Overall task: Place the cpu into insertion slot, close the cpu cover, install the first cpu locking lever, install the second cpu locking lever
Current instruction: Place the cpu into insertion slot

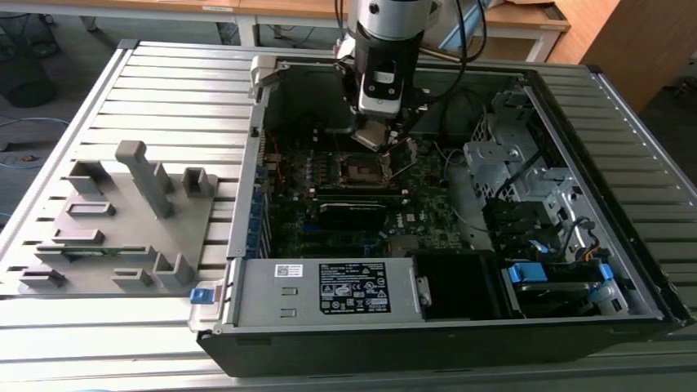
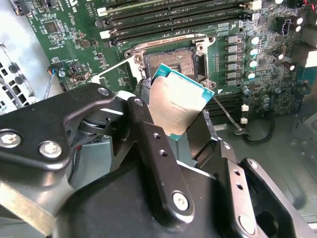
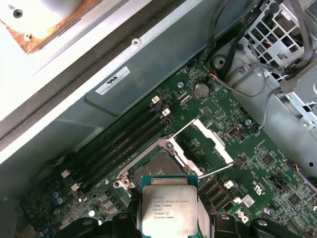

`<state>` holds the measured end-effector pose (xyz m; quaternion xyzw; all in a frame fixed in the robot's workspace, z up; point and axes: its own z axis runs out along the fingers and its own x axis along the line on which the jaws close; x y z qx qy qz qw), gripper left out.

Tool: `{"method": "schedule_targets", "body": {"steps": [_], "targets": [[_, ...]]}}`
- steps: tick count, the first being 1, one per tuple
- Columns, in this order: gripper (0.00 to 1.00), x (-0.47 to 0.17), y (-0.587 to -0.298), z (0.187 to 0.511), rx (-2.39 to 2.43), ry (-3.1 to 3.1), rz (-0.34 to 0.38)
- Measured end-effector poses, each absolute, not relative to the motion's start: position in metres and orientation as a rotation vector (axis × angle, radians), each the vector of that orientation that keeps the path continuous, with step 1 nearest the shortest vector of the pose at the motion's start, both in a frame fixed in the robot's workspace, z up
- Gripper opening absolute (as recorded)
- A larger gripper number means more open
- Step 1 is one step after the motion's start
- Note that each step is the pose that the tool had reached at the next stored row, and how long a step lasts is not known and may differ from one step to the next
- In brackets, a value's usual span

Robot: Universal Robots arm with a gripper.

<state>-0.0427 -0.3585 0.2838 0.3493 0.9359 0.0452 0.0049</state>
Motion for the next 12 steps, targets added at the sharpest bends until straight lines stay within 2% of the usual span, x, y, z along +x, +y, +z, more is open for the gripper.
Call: {"method": "schedule_targets", "body": {"steps": [12], "targets": [[0.54, -0.0427, -0.3585, 0.2834, 1.246, 2.865, 0.140]]}}
